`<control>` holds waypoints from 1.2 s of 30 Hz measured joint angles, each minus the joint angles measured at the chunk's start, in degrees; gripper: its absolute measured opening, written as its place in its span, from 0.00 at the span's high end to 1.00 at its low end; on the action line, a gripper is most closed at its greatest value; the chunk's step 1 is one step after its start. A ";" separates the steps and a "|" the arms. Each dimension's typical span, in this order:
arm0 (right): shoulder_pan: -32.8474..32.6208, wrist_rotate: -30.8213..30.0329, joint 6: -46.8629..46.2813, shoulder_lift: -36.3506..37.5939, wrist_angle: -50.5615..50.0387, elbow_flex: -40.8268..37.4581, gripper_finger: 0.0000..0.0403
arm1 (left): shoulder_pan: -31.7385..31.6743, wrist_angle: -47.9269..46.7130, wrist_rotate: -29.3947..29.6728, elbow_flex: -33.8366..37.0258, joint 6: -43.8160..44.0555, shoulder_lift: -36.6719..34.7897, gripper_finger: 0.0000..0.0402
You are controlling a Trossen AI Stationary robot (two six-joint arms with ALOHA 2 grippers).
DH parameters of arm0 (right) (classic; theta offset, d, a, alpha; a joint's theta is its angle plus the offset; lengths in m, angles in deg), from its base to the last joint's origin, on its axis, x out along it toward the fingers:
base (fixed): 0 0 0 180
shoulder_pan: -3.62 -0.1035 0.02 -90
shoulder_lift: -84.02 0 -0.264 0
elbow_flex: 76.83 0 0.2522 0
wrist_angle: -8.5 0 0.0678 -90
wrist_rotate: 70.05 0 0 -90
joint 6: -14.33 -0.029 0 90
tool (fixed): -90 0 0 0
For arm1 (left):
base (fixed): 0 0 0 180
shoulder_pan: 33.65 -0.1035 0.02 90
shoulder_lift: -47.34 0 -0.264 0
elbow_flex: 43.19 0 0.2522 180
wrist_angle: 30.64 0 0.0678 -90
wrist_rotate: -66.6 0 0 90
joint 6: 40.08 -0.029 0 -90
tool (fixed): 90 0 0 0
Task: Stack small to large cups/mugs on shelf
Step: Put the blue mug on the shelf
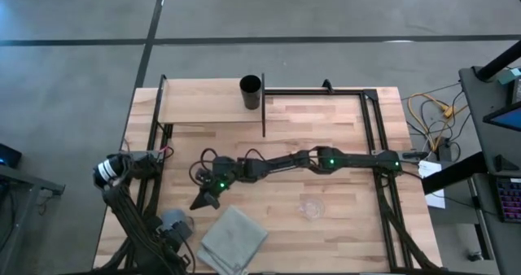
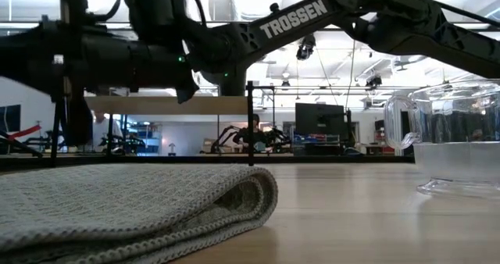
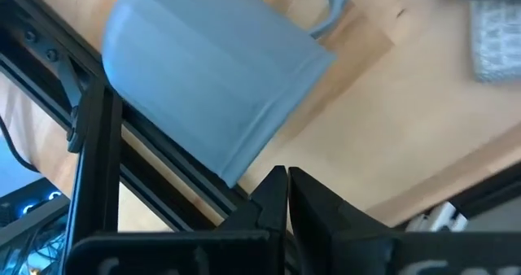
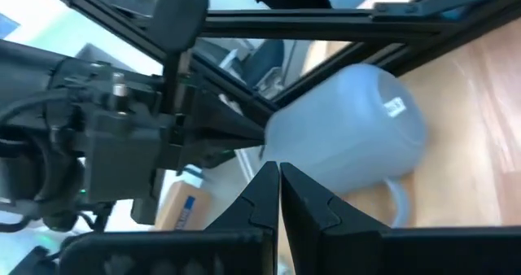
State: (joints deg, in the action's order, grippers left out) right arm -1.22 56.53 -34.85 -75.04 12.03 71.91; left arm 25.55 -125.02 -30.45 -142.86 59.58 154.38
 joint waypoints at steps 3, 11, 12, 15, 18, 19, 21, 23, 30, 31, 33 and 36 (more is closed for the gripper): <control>0.13 0.44 -0.09 1.27 0.06 0.00 0.98 | 0.00 -0.96 -0.02 -0.67 -0.02 -0.76 1.00; 0.28 1.30 5.30 4.36 -0.42 0.09 0.98 | 0.20 -2.09 1.95 -1.99 -0.74 -3.22 1.00; 0.26 1.29 5.50 4.36 -0.60 0.09 0.98 | 0.22 -1.33 2.75 -1.99 -1.27 -3.52 1.00; 0.26 1.53 4.54 4.36 -2.94 0.09 0.98 | 0.15 -0.98 3.60 -1.99 -0.73 -4.16 1.00; 0.26 1.77 5.58 4.34 -5.65 0.09 0.98 | 0.11 -0.37 2.87 -1.99 -0.59 -4.30 0.99; 0.26 1.80 5.58 4.30 -5.69 0.07 0.98 | 0.11 -0.38 2.64 -1.95 -0.59 -4.33 0.98; 0.26 1.82 5.61 4.29 -5.64 0.06 0.98 | 0.12 0.07 2.56 -1.93 -0.57 -4.32 0.94; 0.28 1.94 5.64 4.29 -5.42 0.05 0.98 | 0.13 1.22 2.40 -1.92 -0.08 -4.14 0.89; 0.54 2.42 5.67 4.29 -5.11 0.04 0.98 | 0.13 2.16 0.69 -1.90 0.57 -1.82 0.72; 0.58 2.47 5.67 4.29 -5.11 0.04 0.98 | 0.13 1.48 0.41 -1.90 0.94 -1.41 0.71; 0.65 2.68 5.67 4.29 -5.22 0.04 0.98 | 0.13 -0.27 0.12 -1.88 3.28 -0.46 0.70; 0.74 3.01 5.68 4.29 -5.20 0.04 0.98 | 0.11 -0.55 -0.01 -1.92 4.48 0.48 0.71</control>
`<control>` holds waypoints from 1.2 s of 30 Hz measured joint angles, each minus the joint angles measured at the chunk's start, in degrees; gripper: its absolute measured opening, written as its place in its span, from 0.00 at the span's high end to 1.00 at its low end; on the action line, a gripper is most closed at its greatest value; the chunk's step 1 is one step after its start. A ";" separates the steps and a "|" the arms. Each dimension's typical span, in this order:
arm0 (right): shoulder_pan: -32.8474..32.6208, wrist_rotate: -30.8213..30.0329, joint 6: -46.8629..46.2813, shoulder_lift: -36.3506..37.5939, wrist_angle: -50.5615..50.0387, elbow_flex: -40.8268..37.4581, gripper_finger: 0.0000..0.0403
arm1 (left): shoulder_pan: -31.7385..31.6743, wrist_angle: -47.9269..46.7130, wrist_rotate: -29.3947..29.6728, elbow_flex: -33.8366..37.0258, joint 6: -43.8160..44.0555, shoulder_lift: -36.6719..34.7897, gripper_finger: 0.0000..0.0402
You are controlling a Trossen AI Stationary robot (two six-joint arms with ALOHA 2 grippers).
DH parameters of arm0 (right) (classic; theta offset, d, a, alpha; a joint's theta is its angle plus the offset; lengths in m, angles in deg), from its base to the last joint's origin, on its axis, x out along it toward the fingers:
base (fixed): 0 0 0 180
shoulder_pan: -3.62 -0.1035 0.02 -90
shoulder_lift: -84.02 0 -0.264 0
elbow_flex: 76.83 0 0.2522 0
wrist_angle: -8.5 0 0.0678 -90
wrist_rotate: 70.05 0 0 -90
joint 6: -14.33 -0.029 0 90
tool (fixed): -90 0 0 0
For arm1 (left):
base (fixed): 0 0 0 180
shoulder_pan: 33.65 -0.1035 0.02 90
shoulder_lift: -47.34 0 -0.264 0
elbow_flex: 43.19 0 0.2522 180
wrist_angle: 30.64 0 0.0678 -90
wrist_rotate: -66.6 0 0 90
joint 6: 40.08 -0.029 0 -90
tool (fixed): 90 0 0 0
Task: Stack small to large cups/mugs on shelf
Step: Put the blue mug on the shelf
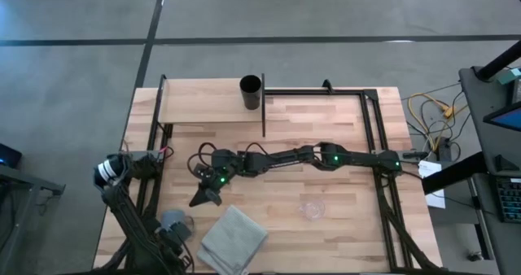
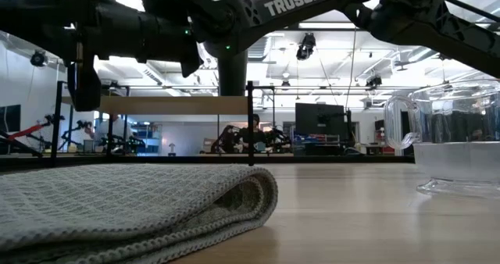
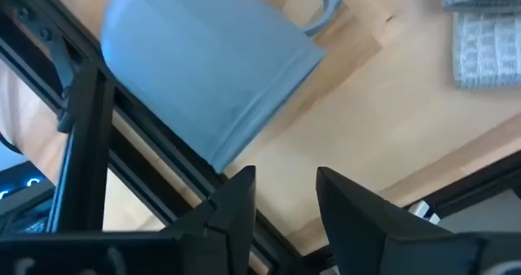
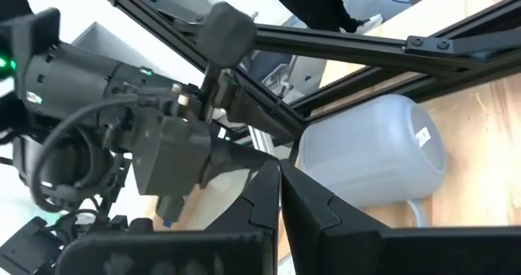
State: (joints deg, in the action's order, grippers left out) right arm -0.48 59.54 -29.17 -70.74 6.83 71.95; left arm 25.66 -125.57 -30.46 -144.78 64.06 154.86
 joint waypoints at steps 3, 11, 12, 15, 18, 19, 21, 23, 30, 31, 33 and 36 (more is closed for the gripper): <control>0.22 0.03 0.03 0.00 0.03 0.00 0.98 | 0.00 0.00 0.04 -0.28 0.18 0.79 0.74; 1.49 0.86 -0.96 0.00 0.00 0.00 0.98 | 0.02 -0.42 0.21 -0.65 -2.55 4.74 0.81; 1.64 1.22 -1.65 0.00 -0.04 -0.02 0.98 | 0.01 -0.31 0.00 -1.18 -2.61 4.89 0.82; 2.14 1.38 -2.78 0.00 0.00 -0.02 0.98 | -0.09 -0.21 -0.03 -2.57 -2.71 4.47 0.82; 2.65 1.45 -2.90 0.00 0.09 -0.02 0.98 | -0.09 -0.67 -0.01 -2.93 -2.51 3.37 0.82; 2.87 1.47 -3.00 0.00 0.11 -0.02 0.98 | -0.07 -0.83 -0.11 -2.93 -2.32 3.03 0.82; 3.22 1.47 -3.22 0.00 0.15 -0.02 0.98 | 0.07 -0.84 -0.37 -2.87 -1.04 2.80 0.82; 3.43 1.44 -3.89 0.00 0.16 -0.02 0.98 | 0.15 0.17 -0.39 -2.73 -0.76 2.80 0.81; 3.24 1.47 -4.53 0.00 0.16 -0.02 0.98 | 0.26 10.09 -0.48 -2.51 4.63 1.45 0.78; 3.23 1.49 -4.52 0.00 0.16 -0.02 0.98 | 0.67 12.07 2.09 -2.51 7.19 0.97 0.77; 3.23 1.49 -4.53 0.00 0.16 -0.02 0.98 | 1.99 14.23 9.79 -2.51 13.49 -0.12 0.77; 3.23 1.59 -4.53 0.00 0.17 -0.02 0.98 | 3.21 14.46 15.39 -2.79 17.03 -1.35 0.77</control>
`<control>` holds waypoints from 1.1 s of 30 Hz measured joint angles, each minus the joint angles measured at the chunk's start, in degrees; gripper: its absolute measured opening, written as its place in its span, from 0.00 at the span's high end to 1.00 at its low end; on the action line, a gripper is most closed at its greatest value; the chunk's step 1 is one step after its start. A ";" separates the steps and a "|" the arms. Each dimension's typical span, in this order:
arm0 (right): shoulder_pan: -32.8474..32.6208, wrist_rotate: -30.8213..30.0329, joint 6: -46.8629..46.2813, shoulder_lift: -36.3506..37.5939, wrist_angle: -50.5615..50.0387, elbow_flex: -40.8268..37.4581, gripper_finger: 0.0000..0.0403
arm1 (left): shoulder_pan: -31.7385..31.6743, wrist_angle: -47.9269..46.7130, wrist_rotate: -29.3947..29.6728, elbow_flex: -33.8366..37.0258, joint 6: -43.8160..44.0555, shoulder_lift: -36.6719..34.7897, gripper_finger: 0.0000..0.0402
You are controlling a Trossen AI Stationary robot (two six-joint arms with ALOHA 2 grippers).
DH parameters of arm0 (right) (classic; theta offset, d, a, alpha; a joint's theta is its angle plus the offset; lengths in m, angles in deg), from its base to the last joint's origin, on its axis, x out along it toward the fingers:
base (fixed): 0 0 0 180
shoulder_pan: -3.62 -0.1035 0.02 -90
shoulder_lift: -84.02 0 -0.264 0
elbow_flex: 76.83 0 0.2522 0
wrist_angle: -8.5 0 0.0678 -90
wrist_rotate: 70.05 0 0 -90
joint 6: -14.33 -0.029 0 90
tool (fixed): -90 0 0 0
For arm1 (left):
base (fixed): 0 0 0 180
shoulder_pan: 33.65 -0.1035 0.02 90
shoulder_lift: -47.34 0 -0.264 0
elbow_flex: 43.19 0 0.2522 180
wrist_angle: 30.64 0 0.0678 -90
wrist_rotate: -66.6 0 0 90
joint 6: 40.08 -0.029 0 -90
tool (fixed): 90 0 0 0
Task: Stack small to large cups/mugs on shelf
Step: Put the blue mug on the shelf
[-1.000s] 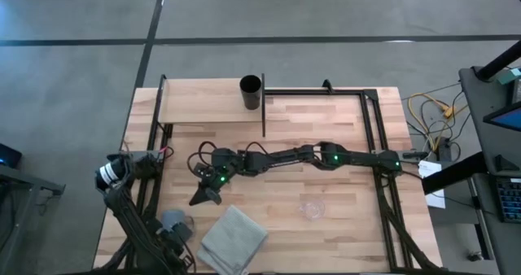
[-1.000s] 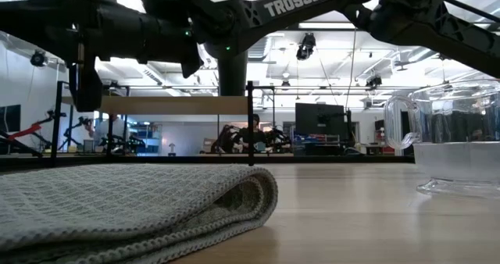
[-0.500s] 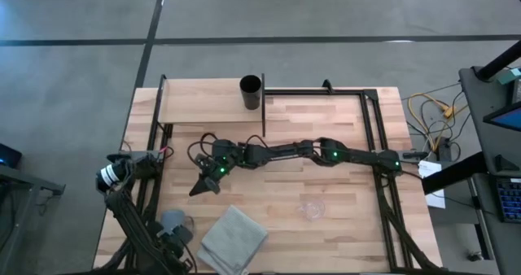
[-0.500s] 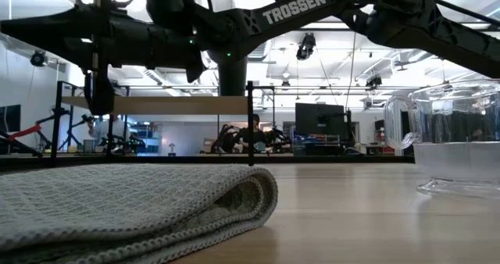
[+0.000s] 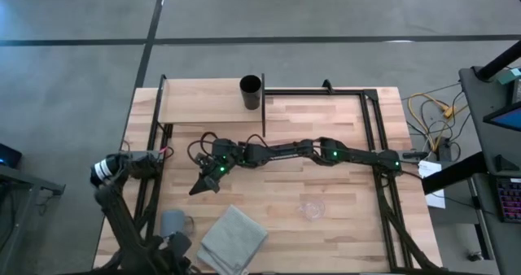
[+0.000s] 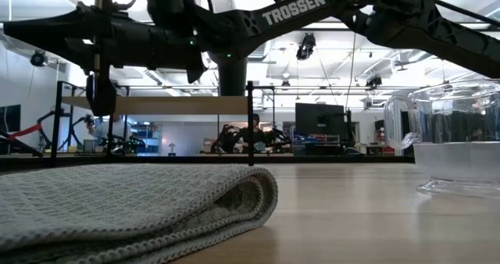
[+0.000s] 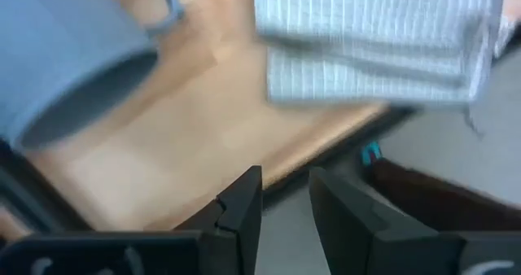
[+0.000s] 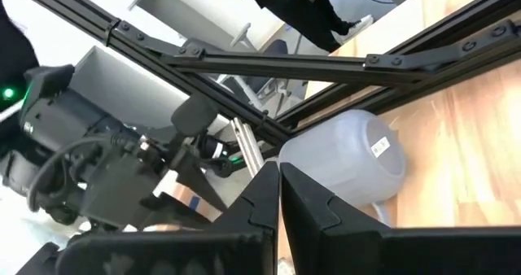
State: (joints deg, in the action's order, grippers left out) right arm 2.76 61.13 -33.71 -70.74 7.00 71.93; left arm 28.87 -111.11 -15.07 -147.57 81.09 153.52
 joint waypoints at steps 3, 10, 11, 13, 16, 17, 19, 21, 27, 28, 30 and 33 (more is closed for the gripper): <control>0.04 1.05 0.00 0.00 -0.01 0.00 0.98 | 0.45 0.38 -1.74 -0.05 0.07 -0.49 0.77; 0.00 1.71 0.42 0.00 -0.01 0.00 0.98 | 4.48 5.08 13.46 0.04 1.11 -0.49 0.77; 0.01 2.13 0.48 0.00 0.01 0.00 0.98 | 5.04 5.28 18.52 0.04 1.45 -0.49 0.77; 0.00 2.89 0.46 0.00 0.01 0.00 0.98 | 6.04 5.59 29.30 0.11 1.51 -0.49 0.77; 0.02 4.01 0.46 0.00 -0.01 0.00 0.98 | 6.56 6.20 40.67 1.32 1.84 -0.49 0.77; 0.02 4.33 0.42 0.00 -0.01 0.00 0.98 | 6.53 6.41 40.75 1.81 2.67 -0.49 0.77; 0.02 5.10 -0.04 0.00 0.01 0.00 0.98 | 6.06 7.24 37.65 2.56 3.79 -0.49 0.77; 0.02 6.52 -0.77 0.00 0.03 0.00 0.98 | 5.73 10.29 36.13 3.71 4.32 -0.49 0.78; 0.27 7.49 -4.49 0.52 0.05 -0.04 0.98 | 6.47 15.46 45.34 7.29 8.11 -0.47 0.84; 0.38 7.48 -4.78 0.87 0.06 -0.07 0.98 | 6.52 16.06 45.59 7.51 8.56 -0.49 0.86; 0.71 7.44 -4.91 1.74 0.29 -0.07 0.98 | 6.62 17.24 45.67 7.86 8.63 -0.47 0.88; 1.10 7.43 -4.35 3.20 0.42 -0.07 0.98 | 7.07 17.18 44.98 9.15 8.63 -0.49 0.92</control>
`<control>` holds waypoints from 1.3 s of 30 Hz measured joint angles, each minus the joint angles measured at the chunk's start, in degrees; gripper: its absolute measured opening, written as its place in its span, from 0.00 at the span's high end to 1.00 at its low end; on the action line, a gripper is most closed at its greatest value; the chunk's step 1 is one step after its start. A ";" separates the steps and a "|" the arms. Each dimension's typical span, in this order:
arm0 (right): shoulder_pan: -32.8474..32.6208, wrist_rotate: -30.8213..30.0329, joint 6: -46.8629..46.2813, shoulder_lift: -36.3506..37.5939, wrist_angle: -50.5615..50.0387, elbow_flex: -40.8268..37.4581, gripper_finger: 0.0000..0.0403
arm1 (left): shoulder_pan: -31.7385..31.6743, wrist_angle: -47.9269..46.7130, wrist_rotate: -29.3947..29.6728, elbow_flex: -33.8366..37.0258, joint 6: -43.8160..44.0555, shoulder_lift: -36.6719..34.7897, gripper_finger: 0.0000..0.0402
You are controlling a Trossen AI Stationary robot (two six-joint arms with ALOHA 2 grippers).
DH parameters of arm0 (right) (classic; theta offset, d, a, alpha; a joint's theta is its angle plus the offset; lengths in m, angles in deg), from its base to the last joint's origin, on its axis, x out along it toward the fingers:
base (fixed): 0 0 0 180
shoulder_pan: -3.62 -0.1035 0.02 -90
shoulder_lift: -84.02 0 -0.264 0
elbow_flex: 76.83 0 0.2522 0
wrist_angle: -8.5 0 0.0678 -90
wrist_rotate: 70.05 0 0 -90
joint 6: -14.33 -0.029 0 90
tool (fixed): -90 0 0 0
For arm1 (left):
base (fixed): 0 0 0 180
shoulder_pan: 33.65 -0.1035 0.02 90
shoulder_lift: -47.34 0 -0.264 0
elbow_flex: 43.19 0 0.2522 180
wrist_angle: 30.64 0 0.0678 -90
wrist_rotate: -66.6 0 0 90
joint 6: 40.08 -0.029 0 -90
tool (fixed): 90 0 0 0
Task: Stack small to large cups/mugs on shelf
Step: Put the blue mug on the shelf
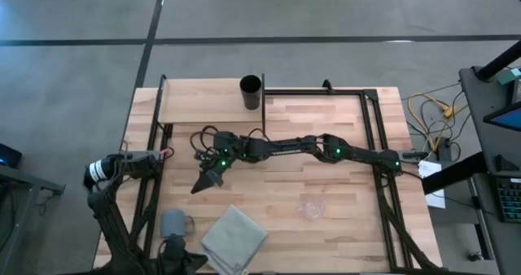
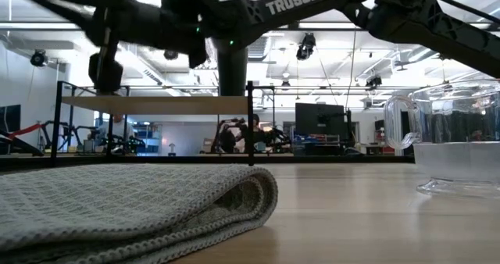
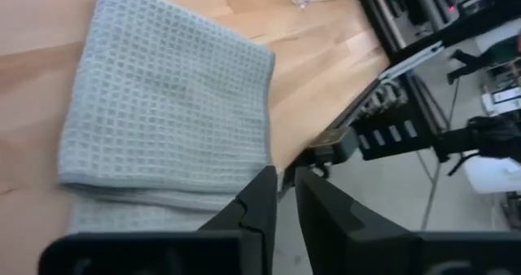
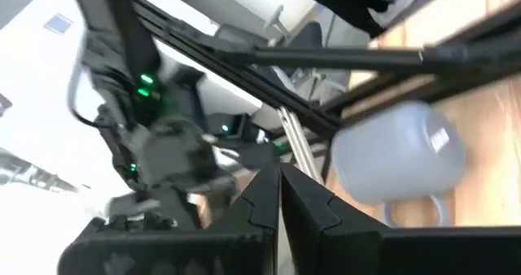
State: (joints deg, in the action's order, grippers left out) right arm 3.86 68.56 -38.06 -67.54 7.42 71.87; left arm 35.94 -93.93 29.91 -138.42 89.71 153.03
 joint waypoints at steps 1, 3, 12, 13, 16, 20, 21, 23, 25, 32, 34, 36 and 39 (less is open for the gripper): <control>0.14 -0.02 0.72 0.41 -0.06 0.00 0.98 | 0.23 0.02 -0.16 0.45 0.07 0.02 0.93; 0.34 -0.06 2.08 1.21 -0.21 0.00 0.98 | 0.59 0.03 -0.65 0.79 0.10 0.02 0.94; 1.00 -0.19 3.38 2.71 -0.41 0.07 0.98 | -1.39 0.38 -51.39 0.96 -7.35 0.02 0.95; 1.06 -0.20 3.39 2.70 -0.50 0.04 0.98 | -1.36 -0.17 -53.11 0.69 -8.68 0.01 0.95; 1.18 -0.21 3.41 2.70 -0.37 0.04 0.98 | -1.40 -3.16 -52.30 -0.18 -10.57 -0.74 0.95; 1.19 -1.04 3.76 2.69 -0.47 0.04 0.98 | -1.67 -15.43 -55.45 -0.90 -10.25 -1.19 0.95; 1.19 -1.62 4.13 2.67 -0.48 0.04 0.98 | -1.85 -18.39 -57.03 -1.11 -10.37 -1.13 0.95; 1.17 -3.50 4.43 2.65 -0.43 0.04 0.98 | -2.10 -25.91 -60.24 -1.35 -10.67 -1.13 0.95; 1.18 -5.58 4.44 2.65 -0.43 0.04 0.98 | -1.62 -32.29 -62.45 -1.00 -12.09 -1.84 0.95; 1.19 -13.01 2.96 2.59 -0.42 0.04 0.98 | -0.38 -31.71 -58.33 -0.58 -19.61 -1.18 0.95; 1.17 -14.59 1.39 2.59 -0.45 0.04 0.98 | 0.42 -31.65 -56.60 -0.22 -20.81 -0.41 0.95; 1.16 -15.34 0.01 2.59 -0.45 0.04 0.98 | 0.79 -31.53 -56.31 0.53 -21.17 0.42 0.95; 0.94 -15.91 -1.35 2.59 -0.41 0.04 0.98 | 1.61 -31.49 -55.83 1.63 -21.19 1.48 0.95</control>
State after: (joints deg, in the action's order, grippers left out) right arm 4.80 52.66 -39.40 -64.95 7.01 71.91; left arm 37.55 -125.42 -25.92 -136.79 68.52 154.51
